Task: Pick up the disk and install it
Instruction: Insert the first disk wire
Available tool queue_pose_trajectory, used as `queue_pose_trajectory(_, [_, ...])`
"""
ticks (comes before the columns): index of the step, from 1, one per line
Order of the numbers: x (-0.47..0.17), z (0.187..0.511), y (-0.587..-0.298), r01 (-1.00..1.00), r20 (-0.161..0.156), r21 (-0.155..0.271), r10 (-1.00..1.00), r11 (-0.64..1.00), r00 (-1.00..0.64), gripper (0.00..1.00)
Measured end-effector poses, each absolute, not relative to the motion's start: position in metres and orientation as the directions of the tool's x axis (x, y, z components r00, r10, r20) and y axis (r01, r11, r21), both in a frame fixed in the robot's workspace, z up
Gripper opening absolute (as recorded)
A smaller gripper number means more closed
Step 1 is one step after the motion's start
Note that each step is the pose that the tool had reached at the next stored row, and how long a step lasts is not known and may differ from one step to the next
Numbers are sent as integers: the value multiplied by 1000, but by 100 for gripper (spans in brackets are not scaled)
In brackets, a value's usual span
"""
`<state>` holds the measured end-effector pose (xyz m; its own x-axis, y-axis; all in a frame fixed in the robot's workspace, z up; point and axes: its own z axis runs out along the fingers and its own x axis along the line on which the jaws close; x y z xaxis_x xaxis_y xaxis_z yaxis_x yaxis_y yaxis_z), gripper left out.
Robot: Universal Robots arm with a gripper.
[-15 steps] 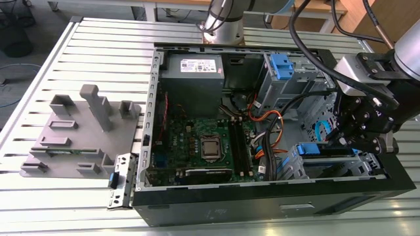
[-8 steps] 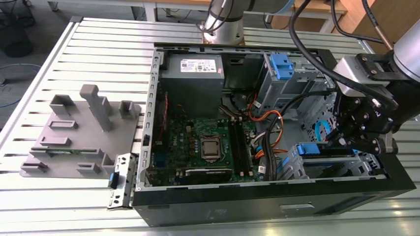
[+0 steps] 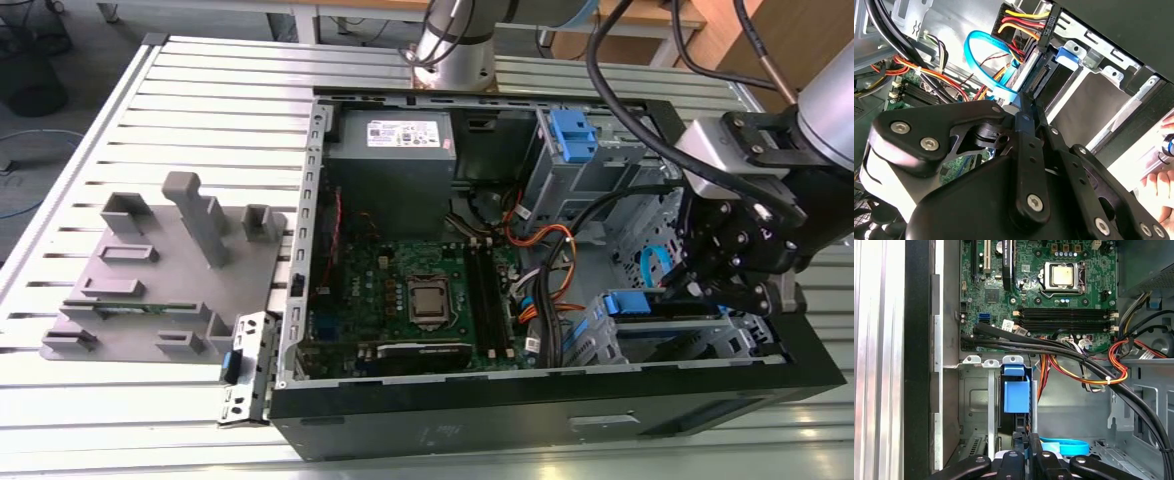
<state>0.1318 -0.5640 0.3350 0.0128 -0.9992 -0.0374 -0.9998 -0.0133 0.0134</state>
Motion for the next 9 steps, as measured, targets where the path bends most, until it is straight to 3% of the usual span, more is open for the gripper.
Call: queue_pose_trajectory(9, [132, 332, -564, -1000, -38, 13, -999, -14, 13, 16])
